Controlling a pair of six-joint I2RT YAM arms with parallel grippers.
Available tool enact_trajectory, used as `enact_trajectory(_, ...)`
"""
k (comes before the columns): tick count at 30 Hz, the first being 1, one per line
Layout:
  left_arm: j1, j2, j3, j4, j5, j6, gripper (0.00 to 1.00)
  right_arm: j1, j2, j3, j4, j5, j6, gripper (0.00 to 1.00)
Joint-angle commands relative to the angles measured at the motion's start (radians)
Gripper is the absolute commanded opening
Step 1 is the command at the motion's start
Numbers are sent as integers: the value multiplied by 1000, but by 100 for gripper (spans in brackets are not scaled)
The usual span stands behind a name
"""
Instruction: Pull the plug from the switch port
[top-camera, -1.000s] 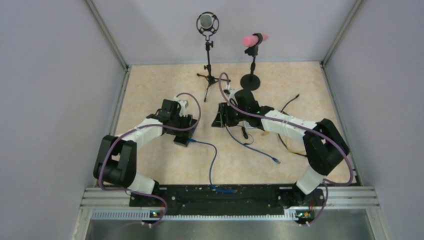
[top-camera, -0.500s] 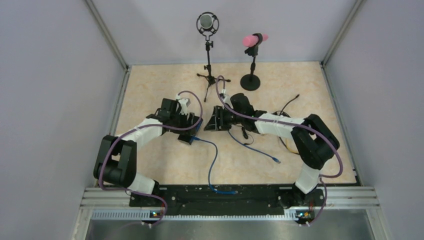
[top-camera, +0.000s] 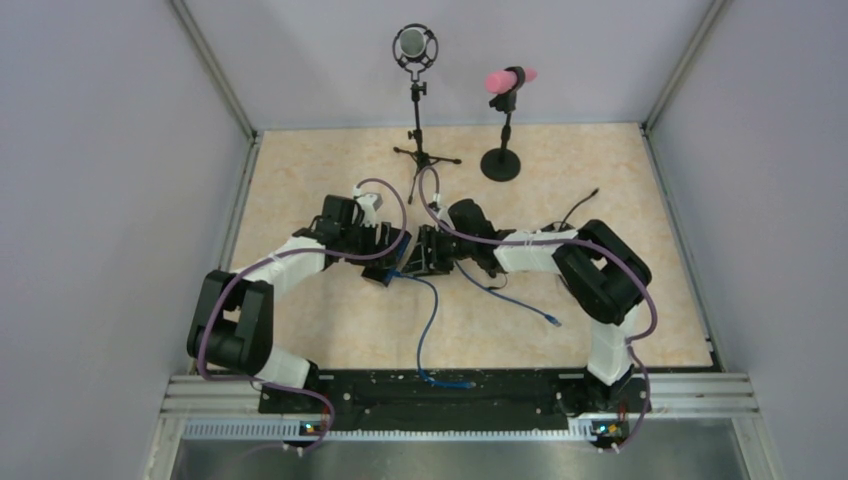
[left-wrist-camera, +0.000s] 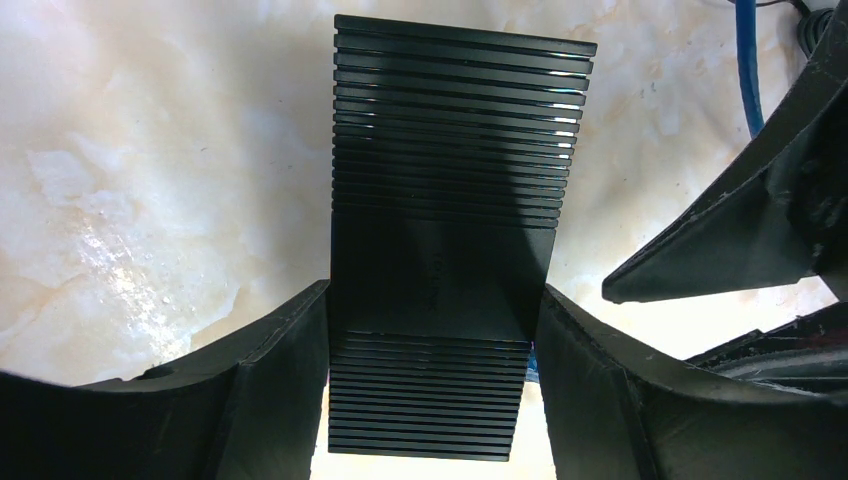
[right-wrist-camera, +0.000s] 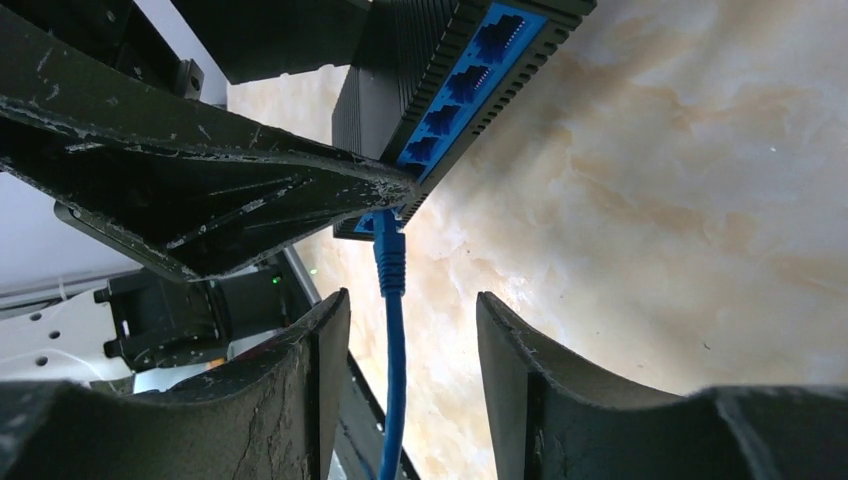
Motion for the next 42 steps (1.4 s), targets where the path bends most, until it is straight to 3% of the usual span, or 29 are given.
enact_trajectory(1, 0, -45, 1, 65, 38, -13, 0, 16, 14, 20, 88, -28, 34, 48)
enact_trajectory(11, 1, -51, -4, 75, 44, -27, 0, 22, 61, 29, 154, -57, 96, 43)
enact_trajectory(42, 1, -65, -16, 98, 64, -32, 0, 33, 104, 82, 150, -36, 130, 34)
